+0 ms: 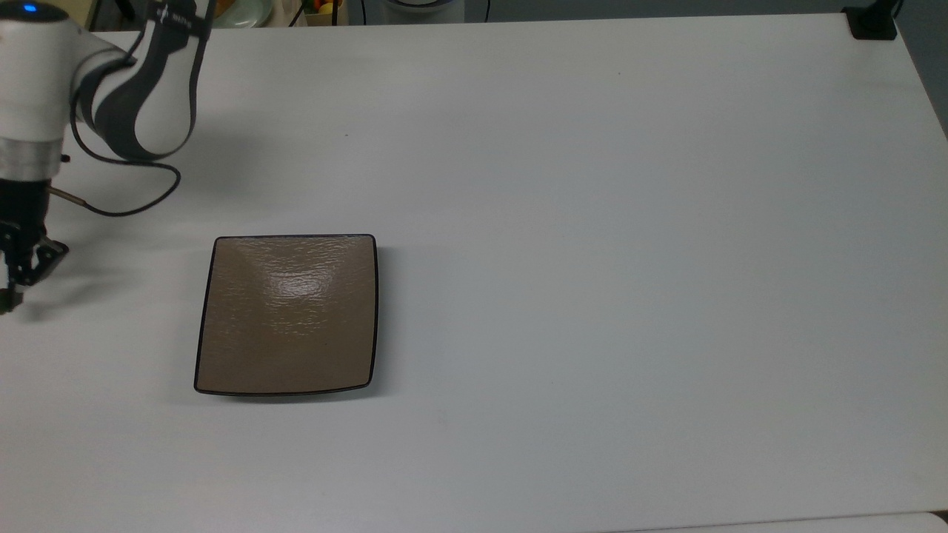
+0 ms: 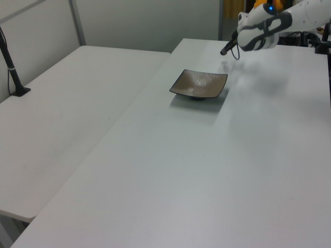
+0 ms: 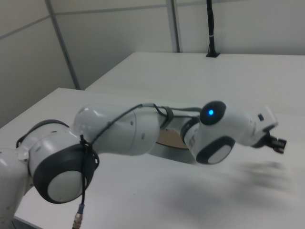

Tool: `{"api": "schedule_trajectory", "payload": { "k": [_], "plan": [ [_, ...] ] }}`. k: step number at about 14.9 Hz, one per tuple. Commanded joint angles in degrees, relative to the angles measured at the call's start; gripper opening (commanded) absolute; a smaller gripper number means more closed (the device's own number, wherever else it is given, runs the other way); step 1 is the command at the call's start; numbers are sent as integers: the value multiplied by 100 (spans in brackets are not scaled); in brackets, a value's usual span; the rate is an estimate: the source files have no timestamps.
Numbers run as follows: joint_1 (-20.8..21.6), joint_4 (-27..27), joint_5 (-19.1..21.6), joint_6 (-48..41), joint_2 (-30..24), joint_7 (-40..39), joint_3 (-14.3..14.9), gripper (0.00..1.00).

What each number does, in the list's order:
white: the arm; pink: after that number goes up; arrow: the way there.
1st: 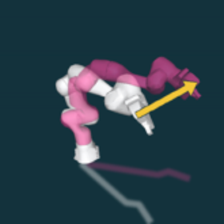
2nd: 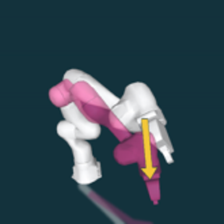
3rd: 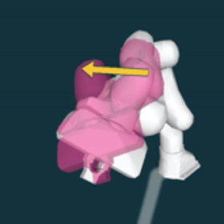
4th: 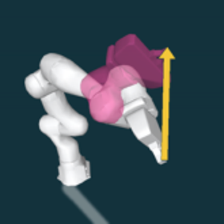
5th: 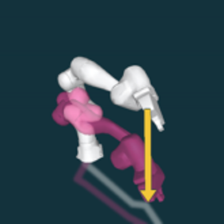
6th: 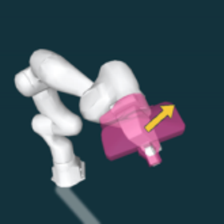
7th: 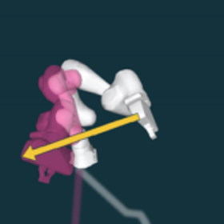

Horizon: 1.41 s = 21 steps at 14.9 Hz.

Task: Strawberries on a ceramic plate
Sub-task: 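Lift the strawberry and carry it over the brown ceramic plate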

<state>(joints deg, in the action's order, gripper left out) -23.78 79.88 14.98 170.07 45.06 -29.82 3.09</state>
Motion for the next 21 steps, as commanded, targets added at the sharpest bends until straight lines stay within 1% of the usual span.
{"api": "schedule_trajectory", "payload": {
  "k": [1, 6, 10, 14, 15, 17, 19, 21],
  "plan": [
    [145, 300, 145, -483, -699, 46, -46, 11],
    [347, 300, 180, -1422, -1367, 371, -37, 12],
    [549, 327, 172, -2643, -1859, 617, -37, 12],
    [830, 616, 172, -3523, -2246, 653, -19, 12],
    [944, 678, 172, -3656, -2299, 670, 7, 12],
    [1094, 705, 172, -3832, -2300, 1011, 42, 12],
    [1243, 722, 172, -3877, -2274, 1380, 34, 12],
    [1366, 836, 172, -3877, -2265, 1557, 42, 12]
  ]
}}
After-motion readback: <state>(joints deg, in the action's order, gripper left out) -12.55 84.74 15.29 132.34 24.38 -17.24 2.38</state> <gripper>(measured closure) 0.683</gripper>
